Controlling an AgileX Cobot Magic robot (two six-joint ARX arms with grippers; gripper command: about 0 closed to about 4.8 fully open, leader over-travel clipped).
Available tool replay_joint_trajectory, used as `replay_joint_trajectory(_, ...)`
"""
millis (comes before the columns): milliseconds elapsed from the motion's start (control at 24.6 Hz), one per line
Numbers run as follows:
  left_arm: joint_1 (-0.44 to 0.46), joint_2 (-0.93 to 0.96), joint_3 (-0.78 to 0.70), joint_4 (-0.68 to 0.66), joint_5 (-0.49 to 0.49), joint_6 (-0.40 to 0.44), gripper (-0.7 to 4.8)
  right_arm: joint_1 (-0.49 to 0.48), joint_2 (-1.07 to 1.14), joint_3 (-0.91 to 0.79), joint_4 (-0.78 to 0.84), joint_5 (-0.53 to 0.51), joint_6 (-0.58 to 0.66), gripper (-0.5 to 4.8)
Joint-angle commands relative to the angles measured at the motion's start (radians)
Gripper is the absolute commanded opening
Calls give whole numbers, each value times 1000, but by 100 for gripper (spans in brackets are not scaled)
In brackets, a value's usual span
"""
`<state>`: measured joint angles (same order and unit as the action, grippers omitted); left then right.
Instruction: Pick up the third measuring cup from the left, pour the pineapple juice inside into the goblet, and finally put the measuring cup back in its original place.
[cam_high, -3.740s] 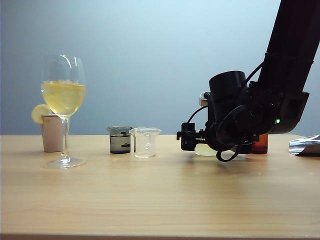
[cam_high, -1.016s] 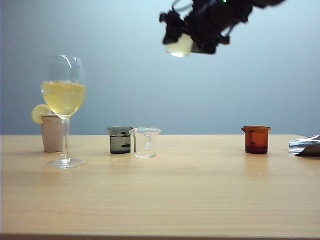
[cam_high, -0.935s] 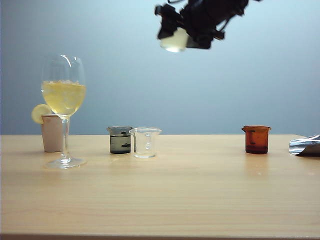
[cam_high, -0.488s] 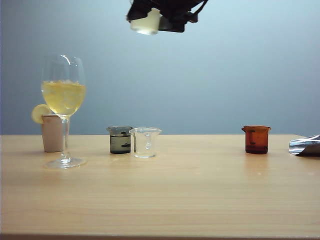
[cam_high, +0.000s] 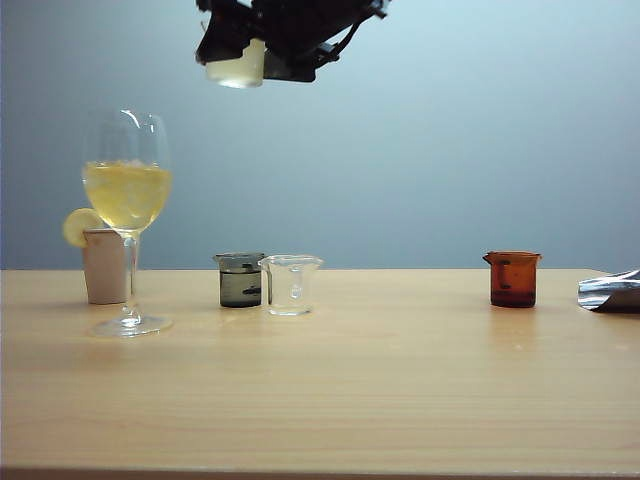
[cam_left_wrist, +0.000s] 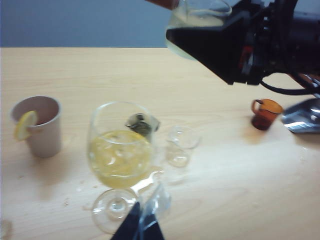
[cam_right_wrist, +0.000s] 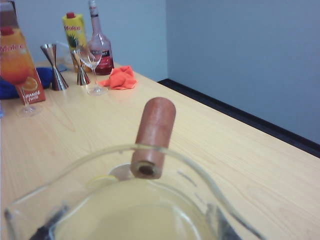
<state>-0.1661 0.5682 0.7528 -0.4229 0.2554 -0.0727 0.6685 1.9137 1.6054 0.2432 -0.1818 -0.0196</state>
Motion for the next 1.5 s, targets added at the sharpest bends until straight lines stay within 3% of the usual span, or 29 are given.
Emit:
replay_joint_trajectory(41,1,1,7,11,-35,-48,-5,9,22,46,22,-12,-51,-1)
replay_joint_trajectory(1504,2,6,8,6,-34,-36,-5,86,142,114,54,7,-400,-1)
